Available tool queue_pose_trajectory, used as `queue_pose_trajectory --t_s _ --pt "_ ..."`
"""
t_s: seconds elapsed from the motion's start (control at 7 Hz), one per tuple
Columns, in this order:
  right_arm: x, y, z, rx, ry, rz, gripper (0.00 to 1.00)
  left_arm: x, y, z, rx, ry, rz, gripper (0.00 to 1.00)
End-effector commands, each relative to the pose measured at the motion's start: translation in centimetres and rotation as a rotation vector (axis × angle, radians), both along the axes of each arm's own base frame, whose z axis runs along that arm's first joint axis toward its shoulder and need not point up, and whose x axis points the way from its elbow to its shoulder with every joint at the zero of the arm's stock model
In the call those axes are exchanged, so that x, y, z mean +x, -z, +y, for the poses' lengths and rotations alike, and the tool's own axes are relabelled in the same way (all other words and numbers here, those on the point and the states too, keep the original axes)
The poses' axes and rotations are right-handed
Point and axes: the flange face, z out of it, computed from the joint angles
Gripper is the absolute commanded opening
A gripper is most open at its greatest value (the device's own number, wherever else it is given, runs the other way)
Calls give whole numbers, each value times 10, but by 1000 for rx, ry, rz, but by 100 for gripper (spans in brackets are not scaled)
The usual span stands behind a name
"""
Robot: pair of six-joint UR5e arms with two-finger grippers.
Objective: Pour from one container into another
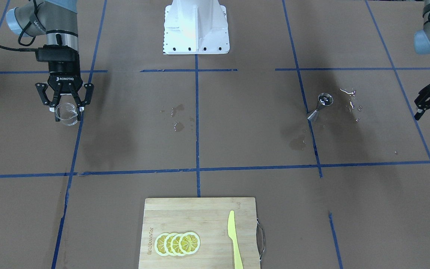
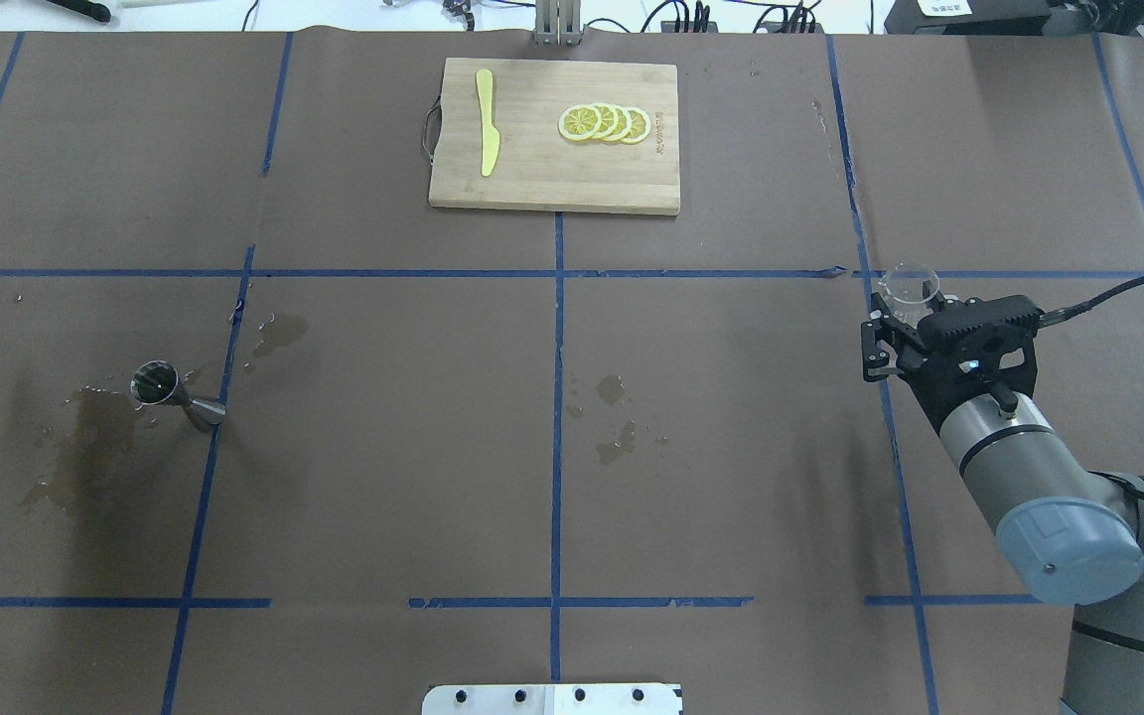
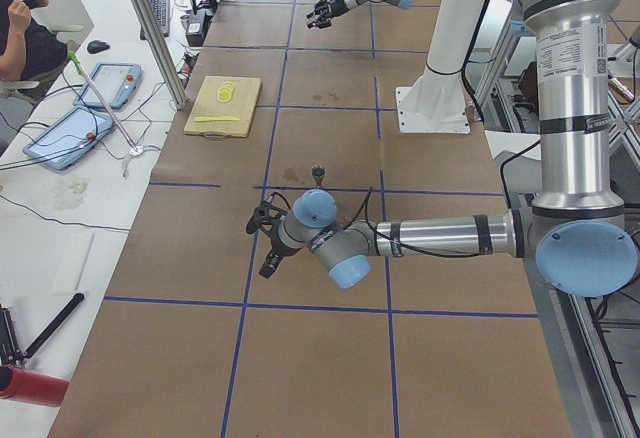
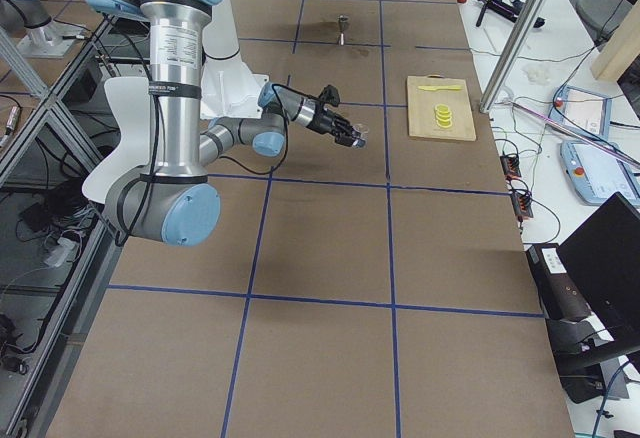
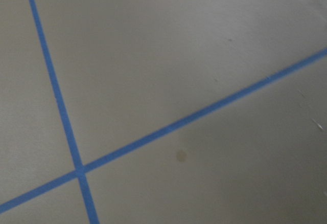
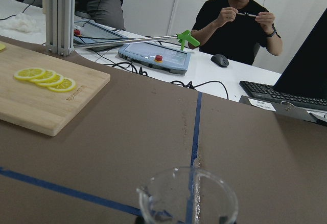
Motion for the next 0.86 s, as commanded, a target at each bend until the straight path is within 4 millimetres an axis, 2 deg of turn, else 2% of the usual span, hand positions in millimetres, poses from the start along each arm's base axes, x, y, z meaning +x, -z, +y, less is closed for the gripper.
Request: queue_pose_trajectory --t_s 0.0,0.14,0.29,0.57,0.71 --pt "-5 -72 18 14 -10 -62 0 -26 18 -32 -121 13 13 100" --pt "-17 -83 34 49 -35 -40 0 -41 19 -34 -124 37 13 100" --pt "-22 -83 41 43 -45 -77 0 -41 18 -36 -132 43 14 100" --pt "-34 -99 55 2 -55 -147 1 -41 20 -35 -129 45 19 100" --pt "-37 -102 58 -15 -67 -186 9 -41 20 -35 -126 45 20 100"
